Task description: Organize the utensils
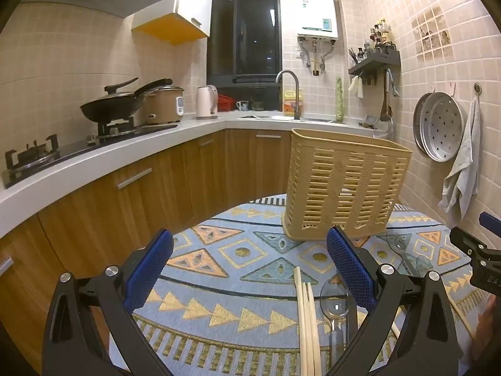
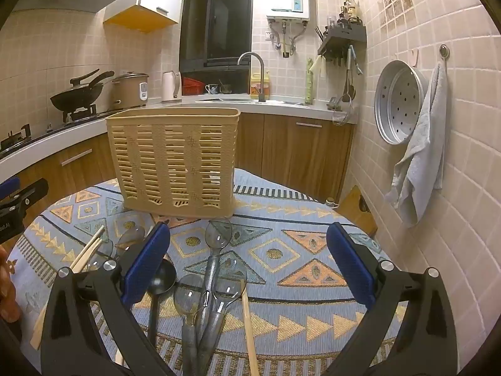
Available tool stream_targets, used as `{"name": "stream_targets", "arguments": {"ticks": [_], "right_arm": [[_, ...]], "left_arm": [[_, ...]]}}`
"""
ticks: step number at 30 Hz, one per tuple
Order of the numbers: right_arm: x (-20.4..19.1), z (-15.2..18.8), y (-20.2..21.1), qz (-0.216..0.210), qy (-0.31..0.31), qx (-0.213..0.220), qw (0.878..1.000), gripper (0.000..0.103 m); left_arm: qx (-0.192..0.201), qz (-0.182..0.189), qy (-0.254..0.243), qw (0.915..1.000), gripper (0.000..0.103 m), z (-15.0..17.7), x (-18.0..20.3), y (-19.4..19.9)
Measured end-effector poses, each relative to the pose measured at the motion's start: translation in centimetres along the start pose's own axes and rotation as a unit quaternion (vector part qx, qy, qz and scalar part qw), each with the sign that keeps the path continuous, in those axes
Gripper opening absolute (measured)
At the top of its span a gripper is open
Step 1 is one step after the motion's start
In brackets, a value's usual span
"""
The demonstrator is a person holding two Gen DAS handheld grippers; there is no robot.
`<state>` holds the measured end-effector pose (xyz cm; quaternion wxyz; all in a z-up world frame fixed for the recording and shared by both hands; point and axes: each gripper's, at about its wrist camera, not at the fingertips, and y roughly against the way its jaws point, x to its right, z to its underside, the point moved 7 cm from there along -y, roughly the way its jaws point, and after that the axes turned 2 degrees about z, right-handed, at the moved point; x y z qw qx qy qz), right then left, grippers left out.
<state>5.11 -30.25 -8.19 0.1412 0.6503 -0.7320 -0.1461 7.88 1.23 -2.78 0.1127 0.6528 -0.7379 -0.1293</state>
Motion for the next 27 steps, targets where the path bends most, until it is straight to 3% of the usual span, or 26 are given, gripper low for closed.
{"name": "stream_targets", "arguments": {"ticks": [27], "right_arm": [[0.02, -0.16, 0.05, -0.001, 0.0, 0.001, 1.0, 0.096]], "left_arm": [[-0.004, -0.002, 0.0, 1.0, 0.095, 0.0, 0.23, 0.06]]}}
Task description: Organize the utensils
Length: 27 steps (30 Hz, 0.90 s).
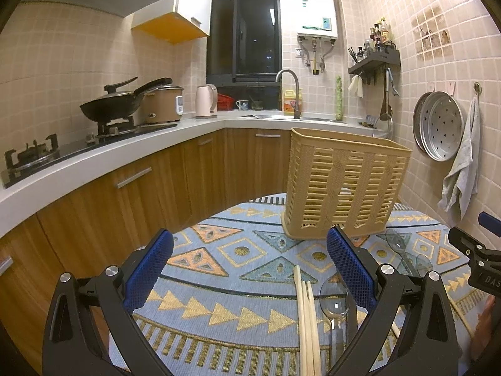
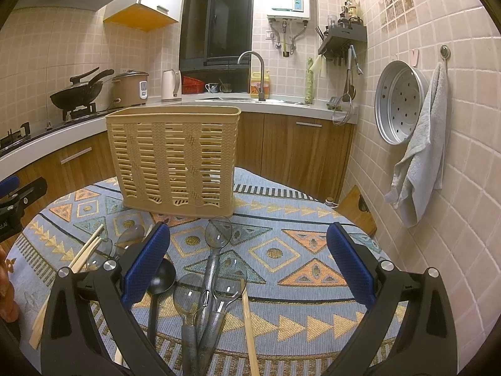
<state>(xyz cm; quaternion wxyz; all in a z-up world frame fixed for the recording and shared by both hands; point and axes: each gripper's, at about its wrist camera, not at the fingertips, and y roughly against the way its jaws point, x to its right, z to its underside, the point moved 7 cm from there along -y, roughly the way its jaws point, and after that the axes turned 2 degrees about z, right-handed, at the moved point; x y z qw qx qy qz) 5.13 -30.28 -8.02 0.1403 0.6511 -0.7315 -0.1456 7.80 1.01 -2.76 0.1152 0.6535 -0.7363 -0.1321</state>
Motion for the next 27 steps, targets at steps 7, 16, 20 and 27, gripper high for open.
{"name": "stream_targets", "arguments": {"ticks": [7, 16, 20, 27], "right_arm": [[0.0, 0.2, -0.3, 0.003, 0.003, 0.002, 1.0, 0.096], [-0.1, 0.2, 0.2, 0.021, 0.012, -0.006, 1.0, 0.096], [-0.2, 0.9, -0.9, -0.005, 0.004, -0.086, 0.996, 0.096], [0.5, -1.6, -1.1, -0.074, -0.044, -0.126, 0.988, 0.096]], "left_arm": [[-0.01, -0.003, 0.022, 0.9997, 0.096, 0.2, -1.1, -0.5], [-0.035, 0.035, 0.046, 0.9977, 0.095, 0.5, -1.7, -1.2], [-0.076, 0.099, 0.093, 0.9877, 0.09, 0.5, -3.0, -1.7], [-0.195, 0.162, 0.042, 0.9663, 0.075, -0.7, -1.1, -3.8]]}}
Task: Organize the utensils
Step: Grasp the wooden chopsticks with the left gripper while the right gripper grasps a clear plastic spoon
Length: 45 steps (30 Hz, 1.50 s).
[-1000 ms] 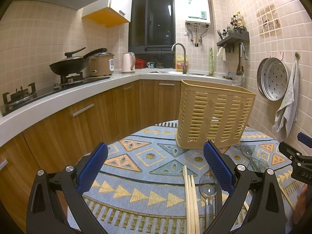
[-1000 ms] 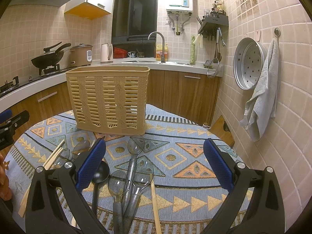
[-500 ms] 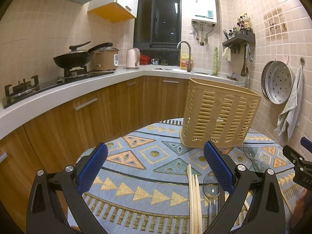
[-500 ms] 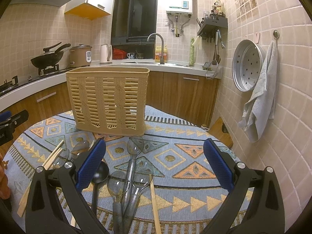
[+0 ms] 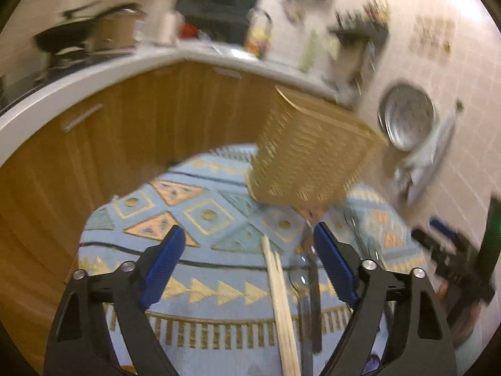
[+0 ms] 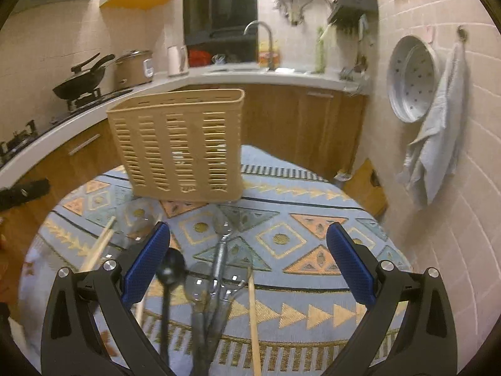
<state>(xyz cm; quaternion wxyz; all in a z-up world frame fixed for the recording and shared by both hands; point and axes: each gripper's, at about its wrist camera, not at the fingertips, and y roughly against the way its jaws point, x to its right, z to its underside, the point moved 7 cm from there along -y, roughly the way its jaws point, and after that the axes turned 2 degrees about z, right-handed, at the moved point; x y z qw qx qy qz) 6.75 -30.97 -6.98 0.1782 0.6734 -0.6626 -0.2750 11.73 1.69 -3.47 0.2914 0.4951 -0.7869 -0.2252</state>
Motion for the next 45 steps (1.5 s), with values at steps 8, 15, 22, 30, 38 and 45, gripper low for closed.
{"name": "stream_targets", "arguments": {"ticks": [8, 15, 22, 30, 38, 45], "right_arm": [[0.6, -2.1, -2.7, -0.002, 0.012, -0.129, 0.992, 0.071], [0.9, -2.1, -5.8, -0.029, -0.017, -0.22, 0.975, 0.052], [0.4, -1.7, -7.9, -0.039, -0.026, -0.263, 0.964, 0.04], [0.4, -0.8, -12.0, -0.032, -0.041, -0.318, 0.947, 0.038], [-0.3, -0.7, -13.4, -0.003, -0.016, -0.307, 0.952, 0.038], [0.3, -0.7, -13.5, 0.003, -0.017, -0.314, 0.949, 0.038]], "left_arm": [[-0.16, 0.057, -0.006, 0.9855, 0.031, 0.7, 0.9, -6.0], [-0.241, 0.04, 0.004, 0.9696, 0.015, 2.5, 0.9, -10.9], [-0.252, 0.024, 0.002, 0.9674, 0.007, 2.8, 1.2, -12.2], [-0.251, 0.009, -0.013, 0.9678, 0.005, 1.9, 1.5, -13.2], [-0.231, 0.017, 0.014, 0.9727, 0.003, 0.7, -0.5, -12.5], [-0.241, 0.016, 0.008, 0.9703, 0.006, 0.8, -0.6, -12.6]]}}
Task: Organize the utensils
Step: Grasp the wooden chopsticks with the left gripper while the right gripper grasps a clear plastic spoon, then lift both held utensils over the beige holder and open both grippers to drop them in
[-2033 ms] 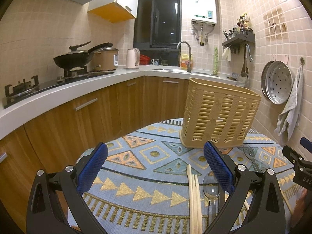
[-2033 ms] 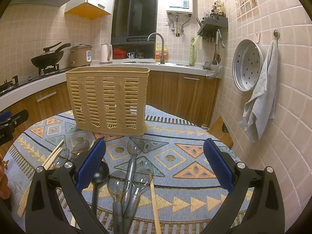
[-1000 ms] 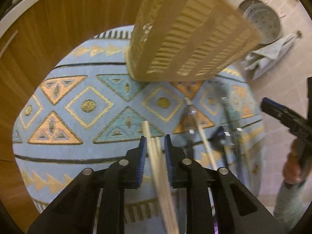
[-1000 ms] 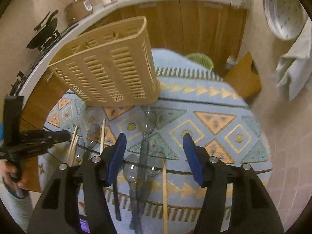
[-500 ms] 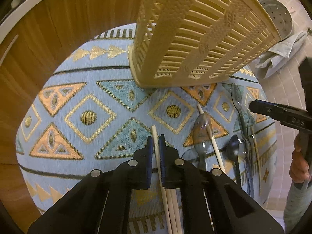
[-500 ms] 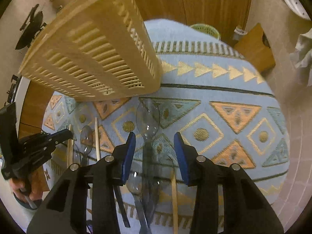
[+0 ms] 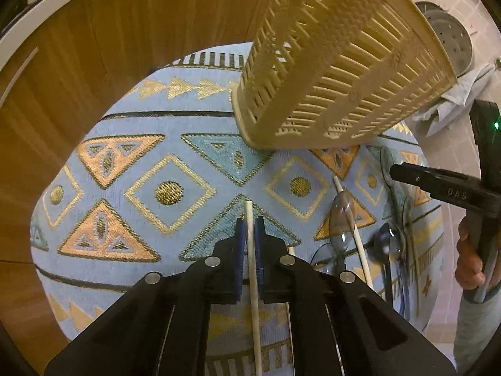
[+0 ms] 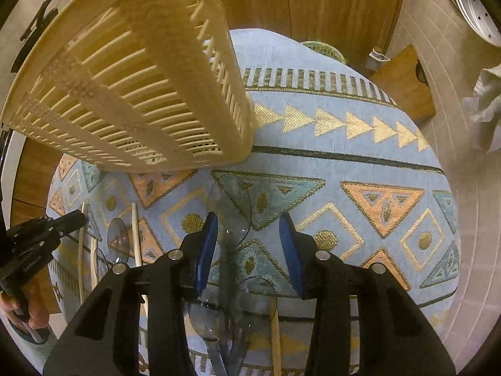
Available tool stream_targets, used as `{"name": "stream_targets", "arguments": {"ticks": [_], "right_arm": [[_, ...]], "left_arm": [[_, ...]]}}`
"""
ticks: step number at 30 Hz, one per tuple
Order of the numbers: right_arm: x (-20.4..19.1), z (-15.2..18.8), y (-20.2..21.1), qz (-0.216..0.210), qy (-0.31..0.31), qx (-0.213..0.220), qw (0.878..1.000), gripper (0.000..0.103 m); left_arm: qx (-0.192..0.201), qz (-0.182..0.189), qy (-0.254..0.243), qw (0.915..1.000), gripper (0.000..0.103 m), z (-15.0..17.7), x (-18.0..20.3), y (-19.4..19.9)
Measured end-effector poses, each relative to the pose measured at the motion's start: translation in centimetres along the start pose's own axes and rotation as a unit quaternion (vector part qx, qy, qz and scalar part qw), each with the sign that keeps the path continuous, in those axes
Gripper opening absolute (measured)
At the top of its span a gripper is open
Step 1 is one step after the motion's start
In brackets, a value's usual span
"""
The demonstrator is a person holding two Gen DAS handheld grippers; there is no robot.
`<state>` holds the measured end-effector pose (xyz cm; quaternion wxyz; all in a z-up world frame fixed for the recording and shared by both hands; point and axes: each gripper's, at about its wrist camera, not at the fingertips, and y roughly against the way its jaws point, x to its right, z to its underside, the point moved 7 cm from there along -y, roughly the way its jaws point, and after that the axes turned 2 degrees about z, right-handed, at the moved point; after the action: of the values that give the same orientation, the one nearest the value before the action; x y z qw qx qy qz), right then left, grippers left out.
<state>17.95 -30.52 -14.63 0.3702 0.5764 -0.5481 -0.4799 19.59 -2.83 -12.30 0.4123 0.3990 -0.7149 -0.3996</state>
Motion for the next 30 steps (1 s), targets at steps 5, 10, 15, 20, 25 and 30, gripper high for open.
{"name": "stream_targets", "arguments": {"ticks": [5, 10, 15, 20, 25, 30], "right_arm": [[-1.3, -0.2, -0.5, -0.004, 0.014, -0.009, 1.0, 0.038], [-2.9, 0.0, -0.9, 0.054, 0.052, -0.004, 0.997, 0.034], [-4.2, 0.7, -0.1, 0.052, 0.066, 0.013, 0.996, 0.029], [-4.7, 1.4, 4.4, -0.01, 0.083, 0.099, 0.992, 0.029], [-6.8, 2.2, 11.9, -0.076, 0.107, 0.235, 0.963, 0.028], [-7.6, 0.7, 18.2, -0.12, 0.095, 0.328, 0.932, 0.028]], "left_arm": [[-0.012, -0.005, -0.006, 0.9999, 0.008, 0.4, -0.1, 0.1], [-0.019, -0.035, -0.027, 0.9988, 0.008, 0.3, 1.6, -0.9], [0.008, -0.087, -0.052, 0.9948, 0.002, 0.7, 2.9, -1.0], [0.144, -0.016, -0.018, 0.9893, 0.002, 0.2, 3.7, 4.0], [0.296, 0.042, -0.007, 0.9541, 0.002, -1.2, 5.4, 11.8], [0.411, 0.057, -0.015, 0.9099, 0.002, -4.3, 8.4, 17.6]]}}
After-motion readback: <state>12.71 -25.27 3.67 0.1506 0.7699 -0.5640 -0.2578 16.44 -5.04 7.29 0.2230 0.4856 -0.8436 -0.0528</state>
